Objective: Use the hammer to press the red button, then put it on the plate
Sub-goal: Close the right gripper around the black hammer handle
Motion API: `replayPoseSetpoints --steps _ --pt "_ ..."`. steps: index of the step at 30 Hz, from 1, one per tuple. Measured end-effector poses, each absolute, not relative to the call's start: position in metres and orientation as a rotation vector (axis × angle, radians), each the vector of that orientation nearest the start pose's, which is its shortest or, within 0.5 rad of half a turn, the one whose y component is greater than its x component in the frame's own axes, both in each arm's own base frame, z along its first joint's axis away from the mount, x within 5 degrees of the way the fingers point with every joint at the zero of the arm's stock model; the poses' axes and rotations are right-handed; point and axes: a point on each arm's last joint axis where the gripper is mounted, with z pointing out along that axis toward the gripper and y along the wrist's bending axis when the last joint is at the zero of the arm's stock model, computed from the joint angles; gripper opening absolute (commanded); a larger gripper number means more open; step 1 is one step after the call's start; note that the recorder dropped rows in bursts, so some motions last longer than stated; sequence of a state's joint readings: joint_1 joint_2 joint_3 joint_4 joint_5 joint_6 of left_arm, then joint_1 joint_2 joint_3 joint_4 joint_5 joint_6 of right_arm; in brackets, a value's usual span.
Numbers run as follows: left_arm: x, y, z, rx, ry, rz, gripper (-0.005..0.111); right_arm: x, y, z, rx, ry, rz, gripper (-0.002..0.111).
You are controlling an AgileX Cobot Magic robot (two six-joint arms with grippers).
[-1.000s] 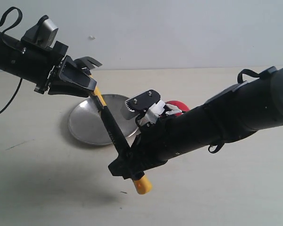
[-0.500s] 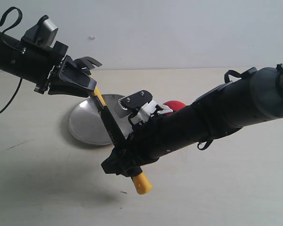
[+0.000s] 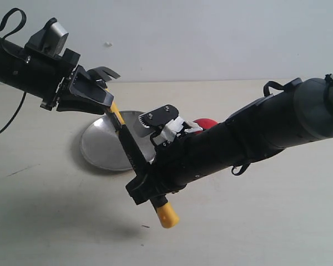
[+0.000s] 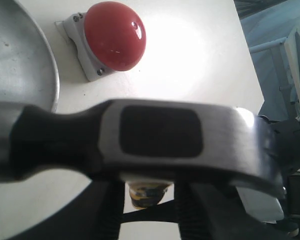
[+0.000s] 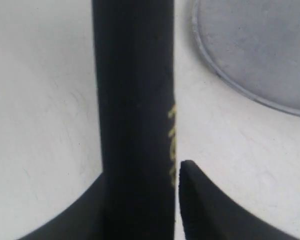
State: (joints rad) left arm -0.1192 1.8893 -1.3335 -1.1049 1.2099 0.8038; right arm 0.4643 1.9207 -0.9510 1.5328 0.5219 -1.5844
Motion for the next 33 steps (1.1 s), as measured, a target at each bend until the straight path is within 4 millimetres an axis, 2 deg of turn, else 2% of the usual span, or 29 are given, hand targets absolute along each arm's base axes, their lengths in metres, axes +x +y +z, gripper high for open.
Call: replayPoseSetpoints --steps 3,7,10,12,13,14,16,23,26,33 --pt "0.359 -0.119 0.237 0.554 2.503 -1.365 0.000 0.299 0.201 0.133 -0.880 2.324 0.820 -0.001" --pt "0.358 -0.119 0.237 0.555 2.504 -1.363 0.000 0.299 0.202 0.134 -0.882 2.324 0.832 0.000" --pt "0.358 -0.119 0.237 0.565 2.500 -1.362 0.005 0.298 0.202 0.134 -0.880 2.325 0.843 0.000" --pt "0.358 -0.119 0.236 0.567 2.501 -1.360 0.017 0.298 0.202 0.134 -0.880 2.325 0.843 0.000" --pt "0.358 -0.119 0.236 0.569 2.502 -1.358 0.026 0.298 0.202 0.134 -0.880 2.325 0.843 0.000" --pt "0.358 -0.119 0.236 0.569 2.502 -1.358 0.040 0.298 0.202 0.134 -0.882 2.325 0.846 0.000" --pt "0.358 -0.119 0.236 0.575 2.501 -1.355 0.053 0.298 0.202 0.134 -0.878 2.327 0.850 0.000" --pt "0.358 -0.119 0.236 0.578 2.503 -1.349 0.054 0.299 0.203 0.136 -0.850 2.321 0.861 0.000" --pt "0.358 -0.117 0.233 0.595 2.533 -1.304 0.054 0.299 0.203 0.143 -0.824 2.304 0.864 0.000" --pt "0.357 -0.114 0.229 0.640 2.574 -1.233 0.054 0.300 0.203 0.143 -0.821 2.298 0.860 0.000"
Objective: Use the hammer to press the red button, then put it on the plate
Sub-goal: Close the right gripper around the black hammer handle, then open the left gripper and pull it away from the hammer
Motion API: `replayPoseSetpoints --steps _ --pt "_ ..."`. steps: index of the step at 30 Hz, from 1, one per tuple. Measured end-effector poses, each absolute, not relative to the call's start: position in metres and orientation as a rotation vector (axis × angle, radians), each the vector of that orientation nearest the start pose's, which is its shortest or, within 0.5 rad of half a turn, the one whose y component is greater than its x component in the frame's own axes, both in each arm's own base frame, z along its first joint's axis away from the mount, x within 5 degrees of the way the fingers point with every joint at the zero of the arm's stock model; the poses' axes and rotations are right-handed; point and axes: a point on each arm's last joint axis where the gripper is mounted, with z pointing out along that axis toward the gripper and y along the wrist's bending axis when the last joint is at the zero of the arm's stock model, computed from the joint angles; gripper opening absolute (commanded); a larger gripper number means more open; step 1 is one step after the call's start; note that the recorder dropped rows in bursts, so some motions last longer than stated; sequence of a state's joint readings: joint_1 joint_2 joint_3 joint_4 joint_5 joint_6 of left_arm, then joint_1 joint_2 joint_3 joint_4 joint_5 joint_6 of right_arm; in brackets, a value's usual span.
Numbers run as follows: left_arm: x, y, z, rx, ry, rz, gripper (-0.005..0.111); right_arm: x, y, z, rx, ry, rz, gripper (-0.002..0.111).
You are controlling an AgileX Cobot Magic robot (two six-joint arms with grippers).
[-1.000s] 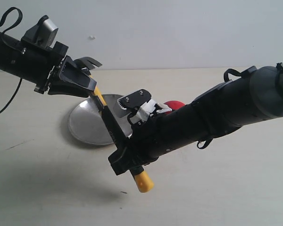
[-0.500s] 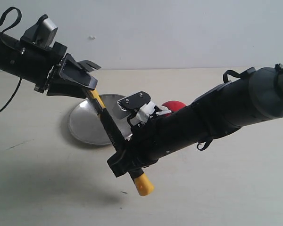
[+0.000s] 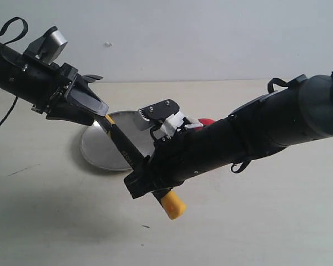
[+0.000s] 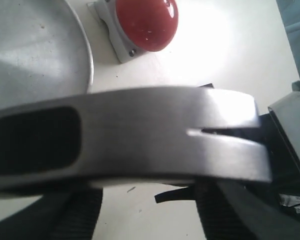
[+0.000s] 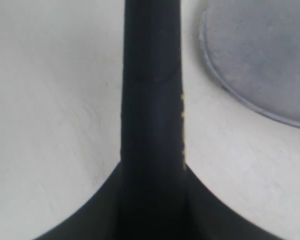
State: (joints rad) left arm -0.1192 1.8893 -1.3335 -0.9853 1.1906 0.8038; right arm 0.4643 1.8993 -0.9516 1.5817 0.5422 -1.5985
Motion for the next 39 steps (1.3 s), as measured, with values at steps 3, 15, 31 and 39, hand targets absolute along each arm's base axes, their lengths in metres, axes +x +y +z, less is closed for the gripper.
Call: replayPoseSetpoints --steps 3,15,31,39 --pt "0.357 -0.113 0.228 0.634 2.583 -1.228 0.054 0.300 0.203 0.143 -0.817 2.297 0.859 0.000" --pt "0.356 -0.113 0.228 0.640 2.590 -1.225 0.054 0.301 0.202 0.147 -0.785 2.294 0.854 0.000" --pt "0.356 -0.113 0.234 0.678 2.582 -1.229 0.076 0.305 0.199 0.144 -0.726 2.315 0.796 0.000" --pt "0.342 -0.111 0.283 0.758 2.454 -1.136 0.031 0.314 0.186 0.149 -0.596 2.339 0.595 0.000"
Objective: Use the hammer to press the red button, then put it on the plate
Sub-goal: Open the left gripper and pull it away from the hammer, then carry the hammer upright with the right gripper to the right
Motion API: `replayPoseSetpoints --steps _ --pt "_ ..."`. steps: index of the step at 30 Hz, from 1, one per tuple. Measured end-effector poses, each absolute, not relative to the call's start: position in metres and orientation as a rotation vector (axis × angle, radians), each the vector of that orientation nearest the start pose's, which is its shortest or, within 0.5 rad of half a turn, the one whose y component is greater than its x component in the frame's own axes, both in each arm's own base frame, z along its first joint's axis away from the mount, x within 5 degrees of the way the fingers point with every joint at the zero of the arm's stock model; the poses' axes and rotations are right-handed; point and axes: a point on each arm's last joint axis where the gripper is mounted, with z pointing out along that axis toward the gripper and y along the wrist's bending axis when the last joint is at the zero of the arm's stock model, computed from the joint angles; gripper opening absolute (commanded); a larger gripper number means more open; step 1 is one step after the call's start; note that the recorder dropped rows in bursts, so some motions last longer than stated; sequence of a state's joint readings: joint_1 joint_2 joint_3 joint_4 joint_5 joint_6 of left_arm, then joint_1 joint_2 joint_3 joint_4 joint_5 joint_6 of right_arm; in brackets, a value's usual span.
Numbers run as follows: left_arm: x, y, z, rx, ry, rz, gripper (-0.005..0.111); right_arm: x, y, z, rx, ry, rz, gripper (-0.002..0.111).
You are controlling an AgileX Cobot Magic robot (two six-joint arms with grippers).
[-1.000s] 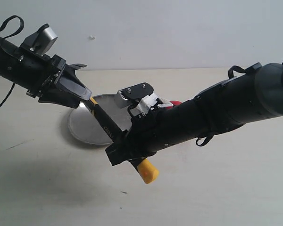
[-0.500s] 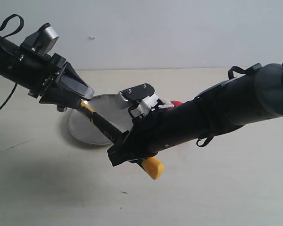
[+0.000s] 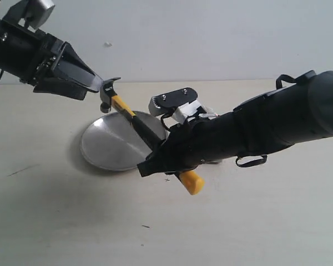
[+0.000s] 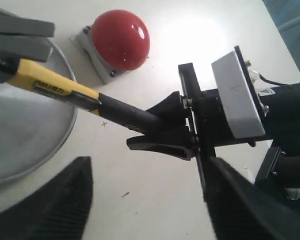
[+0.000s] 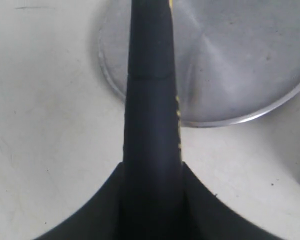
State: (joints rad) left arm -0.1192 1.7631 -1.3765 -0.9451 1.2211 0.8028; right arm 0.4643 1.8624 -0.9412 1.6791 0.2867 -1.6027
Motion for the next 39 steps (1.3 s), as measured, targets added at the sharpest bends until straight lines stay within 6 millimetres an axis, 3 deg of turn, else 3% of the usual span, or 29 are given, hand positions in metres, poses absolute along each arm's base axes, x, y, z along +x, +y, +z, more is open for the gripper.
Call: replayPoseSetpoints --steps 2,3,9,14,29,39 --pt "0.339 -0.107 0.294 0.739 2.437 -1.121 0.003 0.311 0.182 0.163 -0.576 2.307 0.576 0.000" --pt "0.338 -0.106 0.297 0.729 2.434 -1.118 0.001 0.309 0.180 0.168 -0.570 2.295 0.565 0.000" --pt "0.322 -0.104 0.314 0.693 2.386 -1.146 0.001 0.288 0.157 0.193 -0.488 2.262 0.440 0.000" --pt "0.301 -0.105 0.315 0.600 2.307 -1.192 0.001 0.263 0.136 0.203 -0.415 2.256 0.357 0.000" --pt "0.227 -0.087 0.263 0.294 2.053 -1.024 0.001 0.200 0.096 0.216 -0.321 2.201 0.290 0.000" --pt "0.172 -0.074 0.241 0.351 1.977 -0.836 0.001 0.180 0.075 0.213 -0.253 2.188 0.181 0.000"
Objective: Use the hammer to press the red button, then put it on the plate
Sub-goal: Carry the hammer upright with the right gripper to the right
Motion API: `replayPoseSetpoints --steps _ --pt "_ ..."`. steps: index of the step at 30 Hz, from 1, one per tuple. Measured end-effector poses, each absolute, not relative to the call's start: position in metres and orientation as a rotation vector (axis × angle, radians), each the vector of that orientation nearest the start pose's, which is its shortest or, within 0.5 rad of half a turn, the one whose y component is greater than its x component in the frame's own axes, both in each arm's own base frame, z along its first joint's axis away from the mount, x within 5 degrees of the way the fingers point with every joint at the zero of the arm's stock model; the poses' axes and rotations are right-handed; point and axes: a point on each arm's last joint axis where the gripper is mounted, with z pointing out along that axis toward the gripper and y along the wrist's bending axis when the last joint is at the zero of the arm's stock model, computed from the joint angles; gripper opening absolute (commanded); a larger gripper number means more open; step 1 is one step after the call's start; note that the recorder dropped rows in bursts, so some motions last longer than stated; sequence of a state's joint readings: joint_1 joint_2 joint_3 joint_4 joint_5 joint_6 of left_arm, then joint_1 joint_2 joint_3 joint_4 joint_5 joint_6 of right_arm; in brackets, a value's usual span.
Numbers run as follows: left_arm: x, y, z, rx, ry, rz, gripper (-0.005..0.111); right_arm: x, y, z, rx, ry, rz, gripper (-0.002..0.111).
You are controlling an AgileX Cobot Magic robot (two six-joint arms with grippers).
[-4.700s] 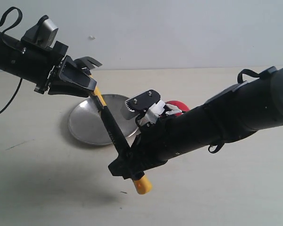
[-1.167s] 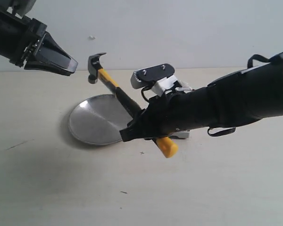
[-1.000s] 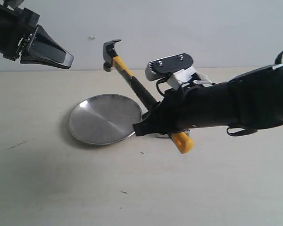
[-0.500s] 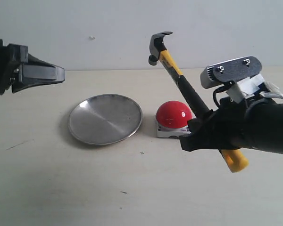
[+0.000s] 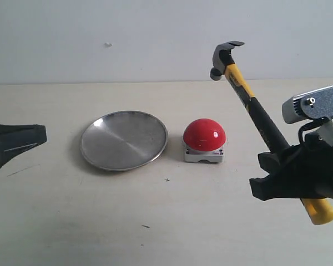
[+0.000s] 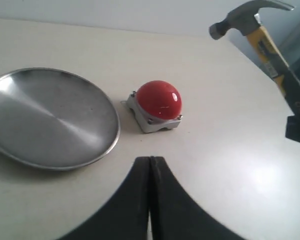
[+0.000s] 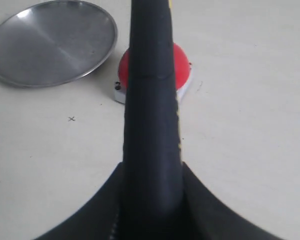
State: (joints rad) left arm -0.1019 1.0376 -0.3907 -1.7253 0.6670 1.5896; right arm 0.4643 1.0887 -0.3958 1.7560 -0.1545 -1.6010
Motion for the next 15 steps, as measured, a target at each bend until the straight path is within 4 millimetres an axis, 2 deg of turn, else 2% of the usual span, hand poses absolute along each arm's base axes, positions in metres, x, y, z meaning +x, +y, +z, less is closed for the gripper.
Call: replayPoseSetpoints --steps 5,10,15 --pt "0.147 -0.065 0.238 0.344 1.929 -0.721 0.001 0.168 0.065 0.213 -0.220 2.167 0.144 0.000" --pt "0.119 -0.060 0.240 0.335 1.833 -0.683 0.001 0.152 0.055 0.215 -0.175 2.121 0.164 0.000" --pt "0.091 -0.050 0.245 0.241 1.705 -0.633 0.001 0.135 0.045 0.216 -0.061 2.066 0.216 0.000"
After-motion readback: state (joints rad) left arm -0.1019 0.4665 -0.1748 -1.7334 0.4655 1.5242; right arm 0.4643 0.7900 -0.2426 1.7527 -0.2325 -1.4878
